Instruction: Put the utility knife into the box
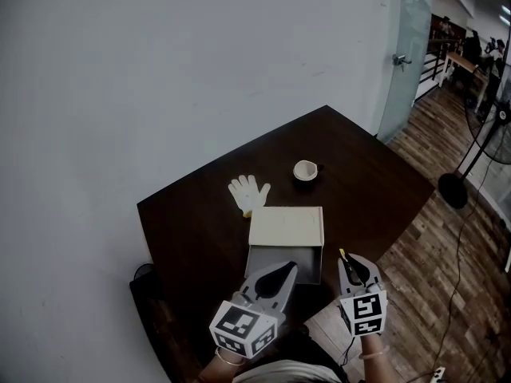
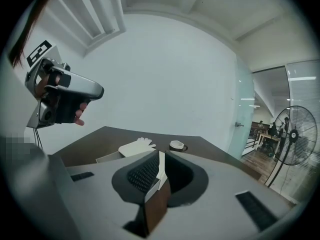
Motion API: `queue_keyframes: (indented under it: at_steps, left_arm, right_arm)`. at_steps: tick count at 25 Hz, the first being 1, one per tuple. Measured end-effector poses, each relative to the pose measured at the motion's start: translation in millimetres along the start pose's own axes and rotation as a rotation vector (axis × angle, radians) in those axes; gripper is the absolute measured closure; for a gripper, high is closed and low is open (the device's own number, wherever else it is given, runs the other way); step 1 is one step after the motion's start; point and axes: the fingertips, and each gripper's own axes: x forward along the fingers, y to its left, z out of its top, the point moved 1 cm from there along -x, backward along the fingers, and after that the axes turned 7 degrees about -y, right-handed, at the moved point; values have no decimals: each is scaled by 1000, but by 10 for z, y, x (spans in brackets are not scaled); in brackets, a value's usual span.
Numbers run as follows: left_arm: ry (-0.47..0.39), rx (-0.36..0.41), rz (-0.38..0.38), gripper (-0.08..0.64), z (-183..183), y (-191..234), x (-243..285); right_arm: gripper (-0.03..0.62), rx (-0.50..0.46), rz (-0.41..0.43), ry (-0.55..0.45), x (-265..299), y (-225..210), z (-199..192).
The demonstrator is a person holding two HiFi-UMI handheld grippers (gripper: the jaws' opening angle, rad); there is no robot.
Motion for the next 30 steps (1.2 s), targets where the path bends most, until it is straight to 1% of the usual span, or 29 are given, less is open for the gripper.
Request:
queue_keyframes:
  at_steps: [10, 20, 30]
  left_arm:
    - [19, -10, 42, 543, -58, 239, 247]
    - [31, -23, 96, 543, -93, 393, 407]
    - [47, -37, 143, 543, -155, 512, 507]
  right_arm:
    - [531, 3, 21, 109, 374, -254, -509]
    - [517, -8, 48, 210, 619, -441, -990]
    - [500, -7, 90, 345, 811, -504, -1562]
